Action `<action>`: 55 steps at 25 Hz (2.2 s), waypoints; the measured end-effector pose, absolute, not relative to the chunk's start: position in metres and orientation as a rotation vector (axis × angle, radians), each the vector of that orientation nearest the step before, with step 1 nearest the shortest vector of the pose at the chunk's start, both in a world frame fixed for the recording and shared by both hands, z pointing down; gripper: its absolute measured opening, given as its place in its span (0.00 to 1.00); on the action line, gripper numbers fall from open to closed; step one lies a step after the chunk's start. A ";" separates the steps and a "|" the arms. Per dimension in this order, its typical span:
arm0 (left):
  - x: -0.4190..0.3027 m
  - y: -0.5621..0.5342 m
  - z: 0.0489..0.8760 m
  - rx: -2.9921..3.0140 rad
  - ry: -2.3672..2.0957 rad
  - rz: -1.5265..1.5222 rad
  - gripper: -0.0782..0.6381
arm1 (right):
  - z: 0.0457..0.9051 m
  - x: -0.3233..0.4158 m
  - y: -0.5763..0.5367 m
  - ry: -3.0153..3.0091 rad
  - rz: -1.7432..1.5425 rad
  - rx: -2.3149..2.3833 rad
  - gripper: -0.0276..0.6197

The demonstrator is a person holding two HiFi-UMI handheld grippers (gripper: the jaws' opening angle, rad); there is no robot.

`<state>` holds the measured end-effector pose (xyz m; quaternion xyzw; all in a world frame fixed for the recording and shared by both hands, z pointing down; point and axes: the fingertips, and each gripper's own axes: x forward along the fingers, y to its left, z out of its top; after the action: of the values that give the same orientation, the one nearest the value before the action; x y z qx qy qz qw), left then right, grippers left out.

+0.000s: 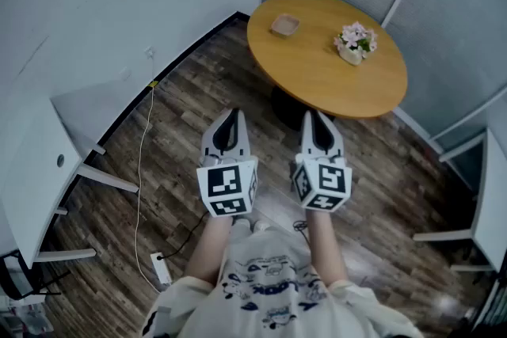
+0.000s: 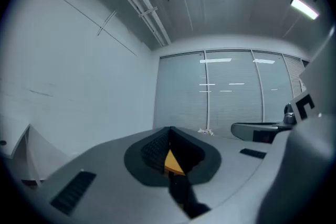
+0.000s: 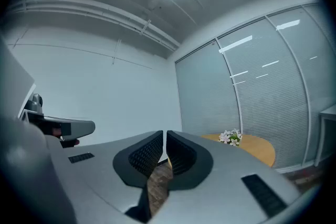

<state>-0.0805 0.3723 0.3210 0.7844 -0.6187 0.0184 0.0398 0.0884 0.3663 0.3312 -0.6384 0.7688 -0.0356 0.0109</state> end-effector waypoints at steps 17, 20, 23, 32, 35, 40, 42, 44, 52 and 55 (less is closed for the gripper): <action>-0.071 0.364 0.328 2.390 -1.910 0.064 0.12 | 0.336 0.097 0.357 2.398 -0.132 -1.960 0.08; -0.068 0.365 0.334 2.373 -1.913 0.065 0.12 | 0.343 0.101 0.356 2.407 -0.151 -1.959 0.08; -0.068 0.365 0.341 2.349 -1.917 0.068 0.12 | 0.349 0.103 0.355 2.418 -0.172 -1.962 0.08; -0.068 0.340 0.356 2.311 -1.906 0.096 0.12 | 0.362 0.101 0.330 2.446 -0.205 -1.958 0.08; -0.071 0.323 0.362 2.299 -1.896 0.099 0.12 | 0.364 0.099 0.312 2.448 -0.205 -1.962 0.08; -0.075 0.278 0.363 2.318 -1.893 0.091 0.12 | 0.371 0.097 0.271 2.438 -0.219 -1.976 0.08; -0.076 0.257 0.366 2.316 -1.879 0.089 0.12 | 0.372 0.095 0.251 2.435 -0.217 -1.983 0.08; -0.078 0.235 0.366 2.316 -1.870 0.088 0.12 | 0.372 0.093 0.229 2.433 -0.216 -1.988 0.08; -0.090 0.141 0.358 2.360 -1.820 0.090 0.12 | 0.364 0.081 0.139 2.384 -0.217 -2.038 0.08; -0.097 0.106 0.356 2.382 -1.813 0.092 0.12 | 0.364 0.076 0.108 2.368 -0.219 -2.063 0.08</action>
<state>-0.0966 0.1057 0.3556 0.7932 -0.6037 0.0308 0.0736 0.0757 0.1084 0.3638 -0.6553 0.7521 -0.0695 -0.0032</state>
